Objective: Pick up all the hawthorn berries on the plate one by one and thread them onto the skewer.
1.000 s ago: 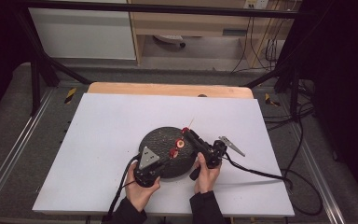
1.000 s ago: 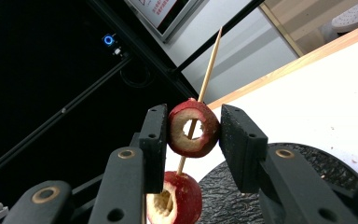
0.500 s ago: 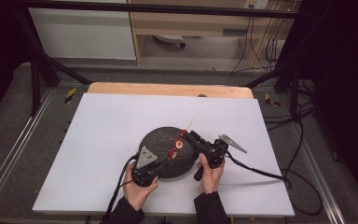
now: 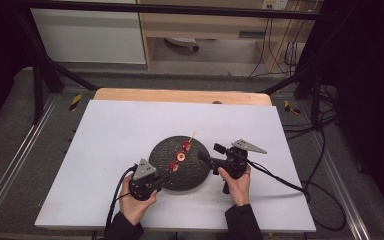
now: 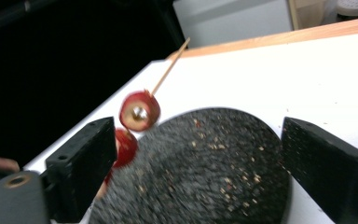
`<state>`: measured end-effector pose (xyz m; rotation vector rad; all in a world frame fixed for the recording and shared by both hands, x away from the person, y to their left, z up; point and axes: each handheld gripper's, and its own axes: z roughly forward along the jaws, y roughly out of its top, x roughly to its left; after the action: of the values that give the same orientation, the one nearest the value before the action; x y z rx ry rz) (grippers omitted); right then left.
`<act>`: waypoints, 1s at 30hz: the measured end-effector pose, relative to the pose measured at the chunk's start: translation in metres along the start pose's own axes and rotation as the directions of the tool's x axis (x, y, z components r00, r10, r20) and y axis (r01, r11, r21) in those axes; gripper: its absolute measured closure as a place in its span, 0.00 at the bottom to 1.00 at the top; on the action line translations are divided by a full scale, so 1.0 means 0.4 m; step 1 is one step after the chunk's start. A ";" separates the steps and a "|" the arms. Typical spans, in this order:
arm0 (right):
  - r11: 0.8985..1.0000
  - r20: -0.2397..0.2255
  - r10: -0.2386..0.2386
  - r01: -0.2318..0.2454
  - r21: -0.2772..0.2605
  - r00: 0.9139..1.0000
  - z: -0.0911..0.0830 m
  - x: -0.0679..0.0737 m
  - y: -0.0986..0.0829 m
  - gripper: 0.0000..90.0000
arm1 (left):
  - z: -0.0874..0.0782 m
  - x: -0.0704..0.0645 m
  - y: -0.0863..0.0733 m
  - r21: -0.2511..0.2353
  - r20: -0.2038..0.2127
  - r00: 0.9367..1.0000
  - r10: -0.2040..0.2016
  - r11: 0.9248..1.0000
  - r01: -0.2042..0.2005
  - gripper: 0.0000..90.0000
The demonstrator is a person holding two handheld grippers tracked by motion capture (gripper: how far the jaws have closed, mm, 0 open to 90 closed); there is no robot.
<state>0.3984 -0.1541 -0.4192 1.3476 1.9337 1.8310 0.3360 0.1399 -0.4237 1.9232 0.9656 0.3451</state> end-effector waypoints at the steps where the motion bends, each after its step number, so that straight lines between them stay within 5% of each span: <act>1: 1.000 0.001 -0.017 0.017 0.025 1.000 0.000 -0.003 0.001 0.11 | -0.004 0.004 0.000 0.000 -0.002 1.000 0.000 1.000 0.000 0.98; 7: 0.984 0.024 -0.100 0.096 0.153 0.995 -0.005 -0.020 -0.004 0.03 | -0.025 0.026 0.000 0.015 -0.002 1.000 0.010 1.000 -0.010 0.98; 13: 0.952 0.039 -0.176 0.160 0.261 0.984 -0.019 -0.043 -0.017 0.01 | -0.046 0.047 0.009 0.034 0.006 0.999 0.033 0.999 -0.033 0.98; 24: 0.907 0.051 -0.241 0.207 0.366 0.969 -0.067 -0.092 -0.051 0.01 | -0.057 0.074 0.043 0.080 0.021 0.998 0.056 0.995 -0.058 0.98; 30: 0.891 0.048 -0.272 0.232 0.390 0.961 -0.102 -0.111 -0.066 0.01 | -0.043 0.075 0.066 0.113 0.034 0.997 0.075 0.991 -0.078 0.98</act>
<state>0.3849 -0.2096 -0.4520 1.1808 2.3647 1.2863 0.3584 0.1660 -0.3970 2.0677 0.9106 0.3102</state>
